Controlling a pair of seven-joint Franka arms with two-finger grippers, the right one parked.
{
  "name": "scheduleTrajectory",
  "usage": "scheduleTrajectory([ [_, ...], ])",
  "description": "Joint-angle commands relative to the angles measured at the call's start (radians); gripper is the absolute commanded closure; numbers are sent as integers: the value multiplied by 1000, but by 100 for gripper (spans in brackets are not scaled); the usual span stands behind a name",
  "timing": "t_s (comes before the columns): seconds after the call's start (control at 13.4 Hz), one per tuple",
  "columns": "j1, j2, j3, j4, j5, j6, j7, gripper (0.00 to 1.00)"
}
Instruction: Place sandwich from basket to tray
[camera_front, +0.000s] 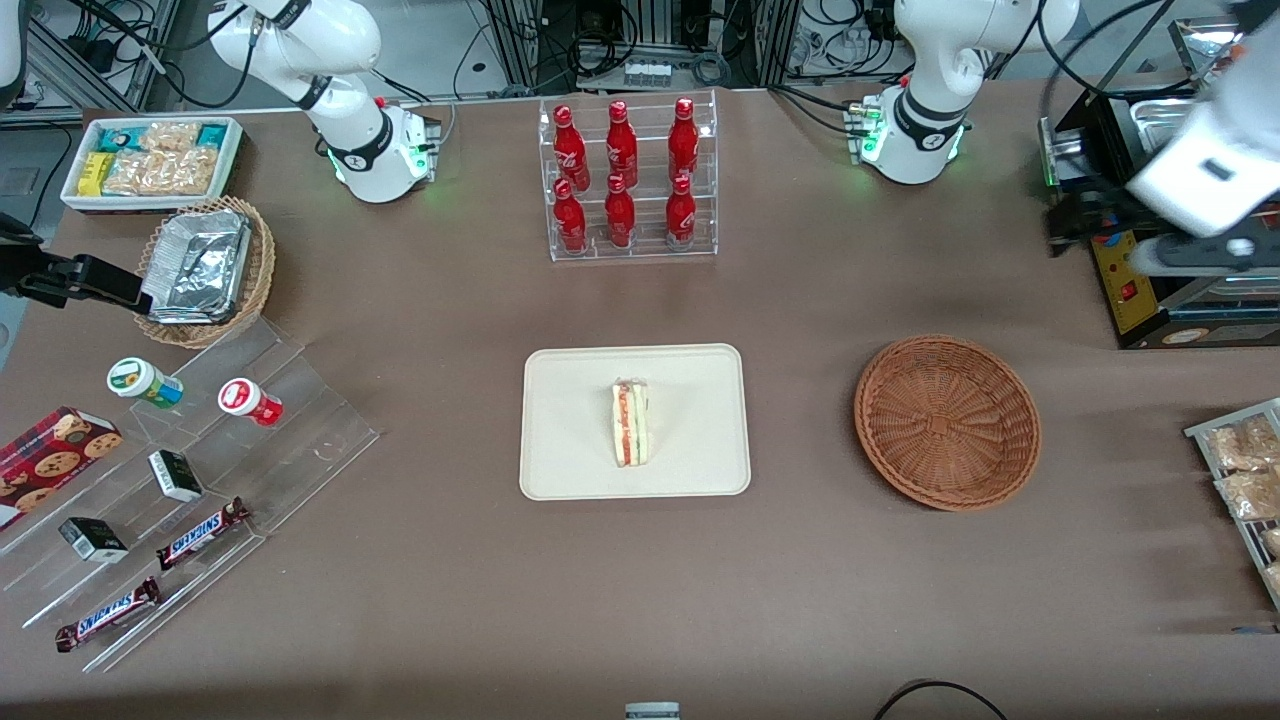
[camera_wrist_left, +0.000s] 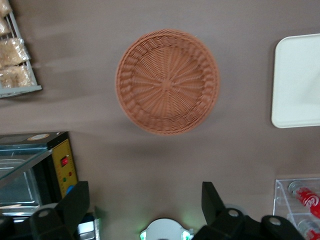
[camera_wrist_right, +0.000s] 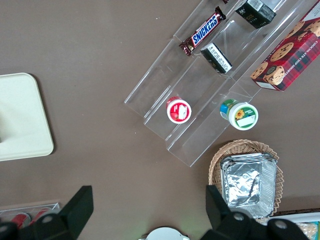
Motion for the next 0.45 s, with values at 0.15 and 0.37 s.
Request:
scheduleTrajectory([
  [0.15, 122, 5, 9, -20, -63, 3, 58, 1],
  [0.37, 128, 19, -13, -19, -51, 26, 58, 1],
])
